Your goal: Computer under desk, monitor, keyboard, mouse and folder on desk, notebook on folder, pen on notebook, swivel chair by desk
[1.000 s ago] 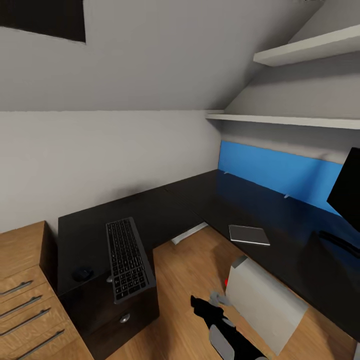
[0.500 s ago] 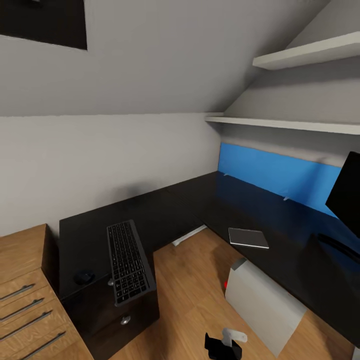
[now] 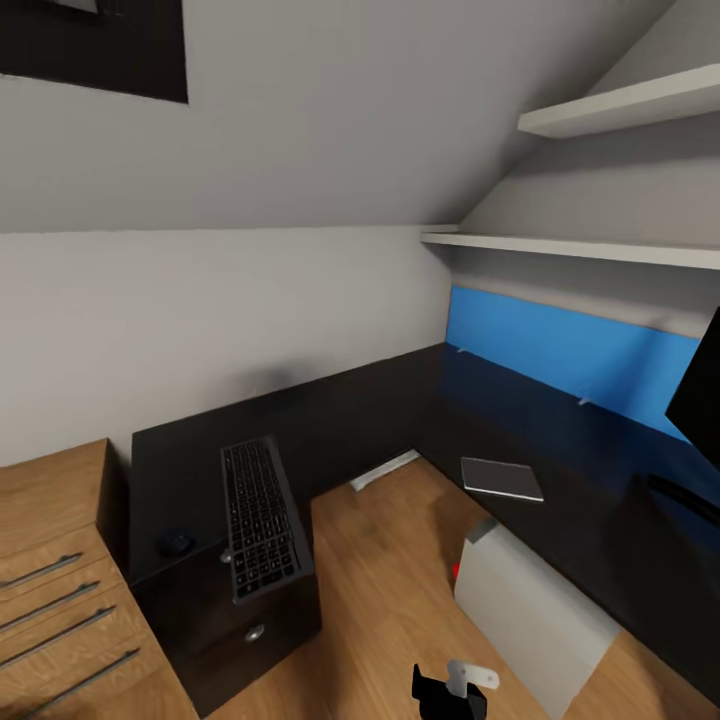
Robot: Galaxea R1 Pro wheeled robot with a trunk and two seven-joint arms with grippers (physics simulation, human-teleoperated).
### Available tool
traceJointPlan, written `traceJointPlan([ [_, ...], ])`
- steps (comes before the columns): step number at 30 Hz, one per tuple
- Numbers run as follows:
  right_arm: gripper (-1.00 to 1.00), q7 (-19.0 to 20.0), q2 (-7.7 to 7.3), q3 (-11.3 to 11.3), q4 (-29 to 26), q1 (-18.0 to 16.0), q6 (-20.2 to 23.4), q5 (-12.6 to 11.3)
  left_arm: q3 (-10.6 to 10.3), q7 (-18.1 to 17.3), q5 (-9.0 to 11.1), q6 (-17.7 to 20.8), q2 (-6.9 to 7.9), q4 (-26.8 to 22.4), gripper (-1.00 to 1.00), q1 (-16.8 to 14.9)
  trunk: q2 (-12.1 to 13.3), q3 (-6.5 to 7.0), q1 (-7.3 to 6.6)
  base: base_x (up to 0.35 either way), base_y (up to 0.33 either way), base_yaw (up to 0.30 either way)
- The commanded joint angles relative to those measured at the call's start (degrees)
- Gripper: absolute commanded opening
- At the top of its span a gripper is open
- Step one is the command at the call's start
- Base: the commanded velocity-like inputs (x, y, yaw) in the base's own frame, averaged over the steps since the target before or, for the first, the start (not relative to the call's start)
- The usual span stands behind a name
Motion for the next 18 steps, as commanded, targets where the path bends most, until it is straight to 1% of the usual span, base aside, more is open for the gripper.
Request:
traceJointPlan([
  [1,1.0,-0.27,0.01,0.5,0.01,-0.02,-0.1,-0.3,-0.49,0.53,0.09,-0.18,0.03,0.0,1.0,-0.04,-0.03,-0.06,-0.01,-0.085,-0.295,0.27],
  [13,1.0,-0.27,0.04,0.51,0.08,-0.02,-0.11,-0.22,-0.5,0.54,0.15,-0.18,0.05,0.0,1.0,-0.04,-0.03,-0.06,-0.01,-0.021,-0.316,0.277],
  [15,1.0,-0.27,0.07,0.53,0.08,-0.02,-0.11,-0.19,-0.5,0.58,0.16,-0.18,0.05,0.0,1.0,-0.04,-0.03,-0.09,-0.01,-0.001,-0.193,0.279],
  [18,1.0,-0.27,0.14,0.58,0.12,-0.02,-0.11,0.1,-0.43,0.6,0.17,-0.18,0.05,0.0,1.0,-0.04,-0.03,-0.15,-0.01,0.0,-0.081,0.276],
])
